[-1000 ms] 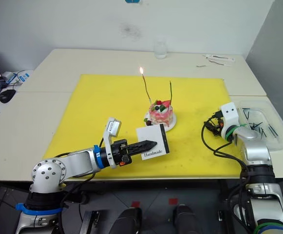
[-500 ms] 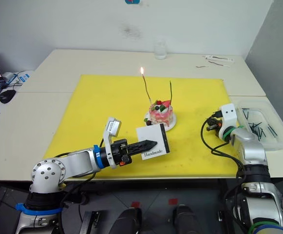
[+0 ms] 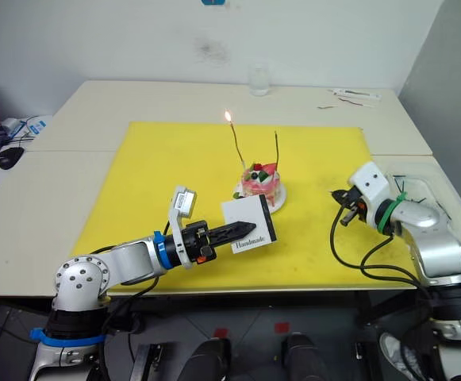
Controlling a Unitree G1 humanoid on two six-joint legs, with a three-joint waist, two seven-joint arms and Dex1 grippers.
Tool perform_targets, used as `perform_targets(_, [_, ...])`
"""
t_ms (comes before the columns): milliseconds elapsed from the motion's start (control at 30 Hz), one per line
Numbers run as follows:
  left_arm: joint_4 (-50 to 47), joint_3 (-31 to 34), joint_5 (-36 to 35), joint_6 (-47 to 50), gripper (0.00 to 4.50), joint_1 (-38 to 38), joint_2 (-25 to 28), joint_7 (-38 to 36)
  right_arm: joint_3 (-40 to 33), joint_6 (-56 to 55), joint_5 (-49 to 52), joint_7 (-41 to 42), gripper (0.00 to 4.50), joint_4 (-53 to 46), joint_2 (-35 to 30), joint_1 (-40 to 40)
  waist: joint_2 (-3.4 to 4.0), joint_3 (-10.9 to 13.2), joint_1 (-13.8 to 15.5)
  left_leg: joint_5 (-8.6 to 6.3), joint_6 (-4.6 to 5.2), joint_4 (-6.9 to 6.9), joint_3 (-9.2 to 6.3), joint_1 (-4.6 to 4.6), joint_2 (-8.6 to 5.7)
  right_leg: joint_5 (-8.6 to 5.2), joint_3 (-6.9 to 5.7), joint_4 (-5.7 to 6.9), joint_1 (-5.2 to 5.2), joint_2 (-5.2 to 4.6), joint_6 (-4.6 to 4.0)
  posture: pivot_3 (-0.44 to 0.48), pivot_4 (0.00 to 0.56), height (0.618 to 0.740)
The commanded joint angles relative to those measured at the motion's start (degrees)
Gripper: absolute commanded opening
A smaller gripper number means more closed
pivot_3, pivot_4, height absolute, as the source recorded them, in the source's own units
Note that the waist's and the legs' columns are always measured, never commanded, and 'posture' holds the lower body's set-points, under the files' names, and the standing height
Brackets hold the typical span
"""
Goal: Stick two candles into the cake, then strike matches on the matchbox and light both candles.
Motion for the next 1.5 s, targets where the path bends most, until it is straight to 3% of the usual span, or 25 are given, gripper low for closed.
perform_targets(33, [0.8, 0.1, 1.6, -1.5, 0.00, -1.9, -1.1, 0.6, 3.1, 1.0, -0.3, 4.2, 0.04, -11.1, -3.4, -2.6, 0.00, 0.0, 0.0, 0.00, 0.00, 0.00, -0.02, 0.00, 0.00, 0.00, -0.01, 0.00, 0.00, 0.01, 0.00, 0.000, 0.150, 0.740])
perform_targets(267, [2.7, 0.1, 3.9, -1.8, 0.00, -4.6, -4.0, 1.6, 8.5, -0.2, -4.5, 5.4, 0.04, -17.0, -5.2, -6.7, -0.02, 0.0, 0.4, 0.00, -0.01, 0.05, -0.04, -0.10, -0.11, 0.00, -0.05, -0.09, 0.02, -0.13, 0.00, 0.000, 0.150, 0.740])
perform_targets(867, [3.1, 0.6, 3.3, -0.7, 0.00, -4.9, -5.4, 1.5, 11.3, -1.2, -7.6, 6.5, 0.04, -17.1, -1.9, -9.9, -0.02, 0.0, 0.5, 0.00, -0.01, 0.01, -0.07, -0.09, -0.10, 0.00, -0.09, -0.06, 0.01, -0.13, 0.00, 0.000, 0.150, 0.740])
perform_targets(1433, [2.2, 1.4, 1.8, -0.2, 0.00, -4.7, -5.3, 0.9, 14.4, -1.6, -11.4, 7.8, 0.04, -13.5, -1.9, -11.1, -0.02, 0.0, 0.5, 0.00, -0.01, 0.02, -0.08, -0.09, -0.10, 0.00, -0.11, -0.04, 0.01, -0.13, 0.00, 0.000, 0.150, 0.740])
perform_targets(1500, [2.3, 1.8, 1.3, -0.5, 0.00, -5.1, -5.6, 1.3, 15.4, -3.9, -11.2, 11.3, 0.04, -14.2, -3.9, -10.2, -0.02, 0.0, 0.5, 0.00, -0.01, 0.03, -0.08, -0.09, -0.10, 0.00, -0.10, -0.04, 0.01, -0.13, 0.00, 0.000, 0.150, 0.740])
